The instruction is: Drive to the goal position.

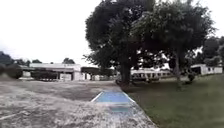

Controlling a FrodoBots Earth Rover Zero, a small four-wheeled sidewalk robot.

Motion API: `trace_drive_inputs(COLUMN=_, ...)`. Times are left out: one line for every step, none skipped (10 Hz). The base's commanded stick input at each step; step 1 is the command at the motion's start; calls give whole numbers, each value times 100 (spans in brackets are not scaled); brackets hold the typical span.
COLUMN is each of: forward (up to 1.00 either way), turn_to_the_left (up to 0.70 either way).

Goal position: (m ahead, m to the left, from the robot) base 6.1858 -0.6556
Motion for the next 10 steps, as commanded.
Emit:
trace_drive_inputs(forward=50, turn_to_the_left=0)
trace_drive_inputs(forward=50, turn_to_the_left=0)
trace_drive_inputs(forward=50, turn_to_the_left=0)
trace_drive_inputs(forward=50, turn_to_the_left=0)
trace_drive_inputs(forward=50, turn_to_the_left=0)
trace_drive_inputs(forward=50, turn_to_the_left=0)
trace_drive_inputs(forward=50, turn_to_the_left=0)
trace_drive_inputs(forward=50, turn_to_the_left=0)
trace_drive_inputs(forward=50, turn_to_the_left=0)
trace_drive_inputs(forward=50, turn_to_the_left=0)
